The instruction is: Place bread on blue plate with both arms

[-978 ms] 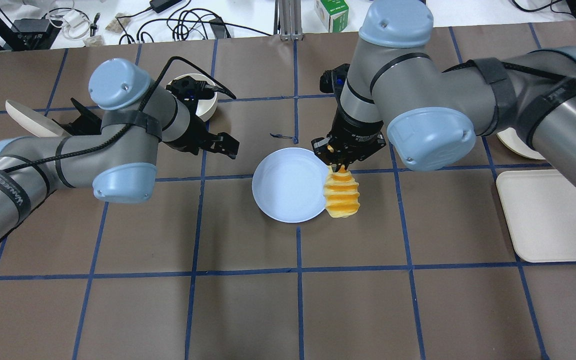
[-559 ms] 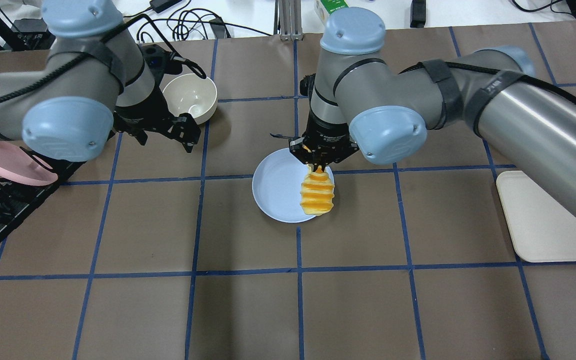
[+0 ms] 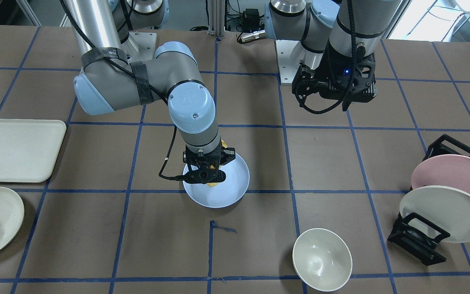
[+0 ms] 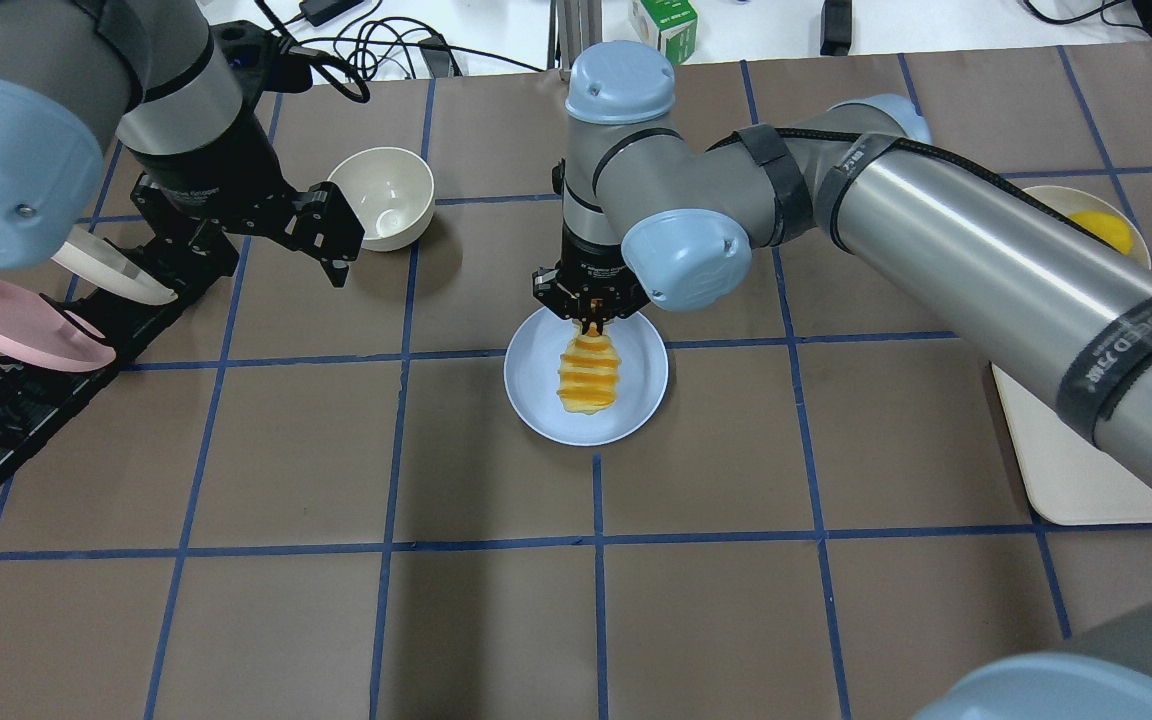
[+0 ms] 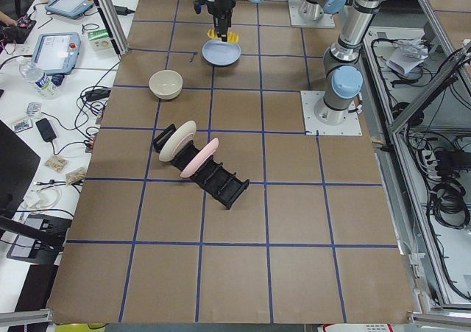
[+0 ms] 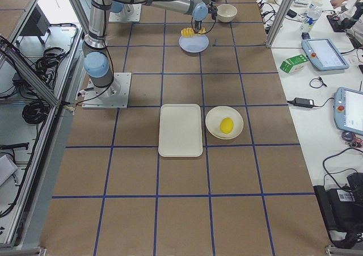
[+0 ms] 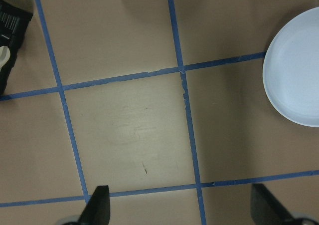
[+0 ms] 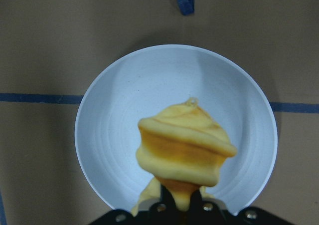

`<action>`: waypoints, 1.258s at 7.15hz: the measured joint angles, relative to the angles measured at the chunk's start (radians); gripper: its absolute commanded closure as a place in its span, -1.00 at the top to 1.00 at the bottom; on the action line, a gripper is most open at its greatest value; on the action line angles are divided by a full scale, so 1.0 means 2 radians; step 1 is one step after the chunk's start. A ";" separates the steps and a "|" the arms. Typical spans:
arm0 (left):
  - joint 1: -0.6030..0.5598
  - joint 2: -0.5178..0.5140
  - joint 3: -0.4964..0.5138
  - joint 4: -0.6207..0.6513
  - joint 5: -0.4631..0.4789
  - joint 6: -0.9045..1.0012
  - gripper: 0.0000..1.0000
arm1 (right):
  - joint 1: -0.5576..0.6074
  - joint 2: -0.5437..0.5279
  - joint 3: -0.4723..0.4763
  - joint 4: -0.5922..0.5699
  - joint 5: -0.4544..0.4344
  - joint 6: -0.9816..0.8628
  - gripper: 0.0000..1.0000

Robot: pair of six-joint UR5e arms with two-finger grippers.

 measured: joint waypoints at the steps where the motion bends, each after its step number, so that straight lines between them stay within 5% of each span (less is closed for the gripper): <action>1: -0.001 0.001 0.002 0.002 -0.008 -0.014 1.00 | 0.004 0.010 0.000 -0.010 0.001 0.010 -0.81; 2: -0.001 0.000 0.003 0.006 -0.012 -0.041 1.00 | 0.011 0.021 0.000 -0.022 0.001 0.018 -0.23; 4: 0.000 -0.003 0.001 0.009 -0.019 -0.065 1.00 | 0.021 0.034 0.004 -0.046 -0.003 0.021 0.12; 6: 0.000 -0.004 -0.001 0.010 -0.025 -0.068 1.00 | 0.023 0.037 0.010 -0.053 -0.007 0.018 0.16; 9: -0.002 -0.007 -0.004 0.012 -0.026 -0.069 1.00 | 0.017 0.029 0.014 -0.052 -0.025 0.007 1.00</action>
